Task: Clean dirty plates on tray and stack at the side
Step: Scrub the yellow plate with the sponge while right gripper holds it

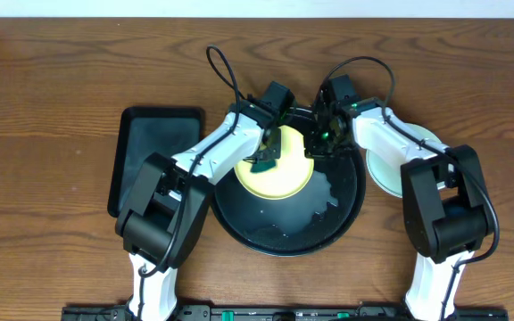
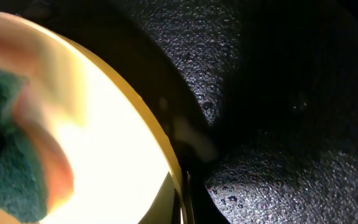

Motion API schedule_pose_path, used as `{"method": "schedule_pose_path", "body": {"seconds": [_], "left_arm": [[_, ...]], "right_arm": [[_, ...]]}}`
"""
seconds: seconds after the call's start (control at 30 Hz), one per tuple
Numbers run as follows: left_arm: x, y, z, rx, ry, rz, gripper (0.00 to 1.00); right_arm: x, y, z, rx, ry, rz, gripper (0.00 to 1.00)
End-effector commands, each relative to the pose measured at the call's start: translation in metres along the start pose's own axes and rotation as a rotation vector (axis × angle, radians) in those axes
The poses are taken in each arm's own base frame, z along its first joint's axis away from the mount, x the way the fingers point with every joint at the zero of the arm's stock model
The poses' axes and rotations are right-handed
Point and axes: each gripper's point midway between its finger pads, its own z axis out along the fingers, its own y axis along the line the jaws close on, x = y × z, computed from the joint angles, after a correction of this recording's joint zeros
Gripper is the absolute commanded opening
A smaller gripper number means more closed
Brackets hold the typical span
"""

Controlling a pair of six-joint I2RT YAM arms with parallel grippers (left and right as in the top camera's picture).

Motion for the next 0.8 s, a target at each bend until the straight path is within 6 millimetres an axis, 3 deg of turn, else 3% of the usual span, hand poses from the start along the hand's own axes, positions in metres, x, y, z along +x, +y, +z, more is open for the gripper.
{"method": "schedule_pose_path", "body": {"seconds": [0.0,0.17,0.3,0.4,0.53,0.63,0.77], "left_arm": [[0.033,-0.021,0.002,0.177,0.169,0.147,0.08],[0.064,-0.081,-0.031,0.626,0.263,0.406,0.07],[0.057,-0.085,-0.031,0.638,0.229,0.414,0.07],[0.037,-0.069,-0.015,0.490,0.171,0.324,0.07],[0.001,-0.022,0.005,0.170,0.036,0.144,0.07],[-0.021,0.015,0.007,-0.028,-0.064,0.003,0.07],[-0.034,0.048,0.004,-0.176,-0.139,-0.154,0.07]], "right_arm": [[0.020,-0.015,0.018,0.055,0.063,0.029,0.01],[0.019,-0.015,0.018,0.056,0.062,0.029,0.01],[0.019,-0.015,0.018,0.056,0.063,0.029,0.01],[0.019,-0.015,0.018,0.056,0.063,0.029,0.01],[0.019,-0.015,0.018,0.056,0.063,0.029,0.01],[0.020,-0.015,0.018,0.056,0.063,0.029,0.01],[0.019,-0.015,0.018,0.055,0.062,0.029,0.01]]}}
